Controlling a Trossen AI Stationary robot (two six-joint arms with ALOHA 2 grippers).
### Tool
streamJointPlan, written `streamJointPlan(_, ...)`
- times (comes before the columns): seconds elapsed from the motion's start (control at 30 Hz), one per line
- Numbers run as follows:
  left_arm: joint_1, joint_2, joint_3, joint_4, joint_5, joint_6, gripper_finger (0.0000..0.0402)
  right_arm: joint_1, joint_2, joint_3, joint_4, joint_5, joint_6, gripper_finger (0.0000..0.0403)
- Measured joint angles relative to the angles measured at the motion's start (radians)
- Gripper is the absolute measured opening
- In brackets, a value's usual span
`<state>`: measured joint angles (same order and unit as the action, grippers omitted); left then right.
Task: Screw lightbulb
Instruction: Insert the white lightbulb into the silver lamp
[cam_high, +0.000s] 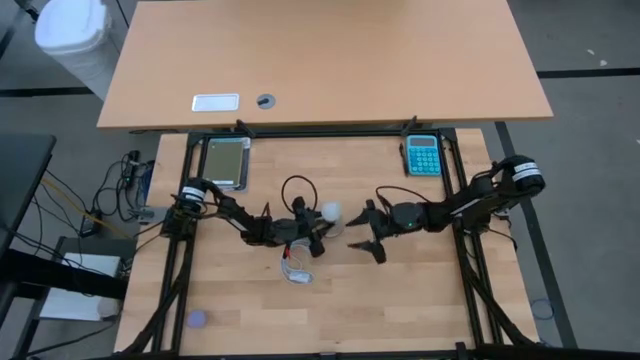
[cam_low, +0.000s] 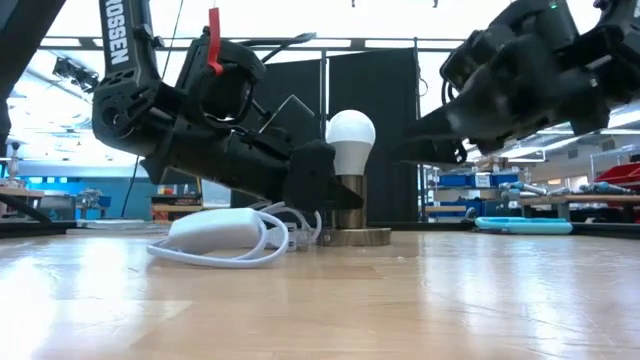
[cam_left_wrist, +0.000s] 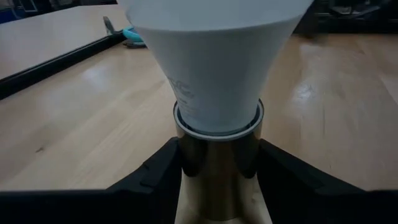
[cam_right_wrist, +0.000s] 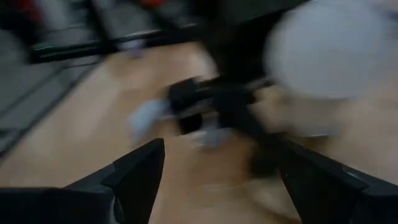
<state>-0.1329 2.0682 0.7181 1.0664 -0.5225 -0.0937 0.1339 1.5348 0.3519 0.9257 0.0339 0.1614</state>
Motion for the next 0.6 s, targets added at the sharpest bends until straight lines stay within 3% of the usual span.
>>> streamJointPlan(0.13, 0.0, 0.001, -0.001, 0.015, 0.06, 0.015, 0.0184, -0.03, 0.018, 0.001, 0.033, 0.105, -0.005, 0.0308)
streamJointPlan(0.27, -0.001, 0.003, -0.002, 0.038, 0.15, 0.039, 0.0184, -0.046, 0.018, 0.007, 0.026, 0.058, -0.017, 0.0308)
streamJointPlan(0.43, -0.002, 0.003, -0.001, 0.042, 0.15, 0.03, 0.0191, -0.045, 0.018, 0.006, -0.078, 0.023, 0.02, 0.0308)
streamJointPlan(0.6, -0.002, 0.005, 0.013, 0.032, 0.142, 0.04, 0.0239, -0.032, 0.017, 0.006, -0.1, 0.034, 0.044, 0.0308)
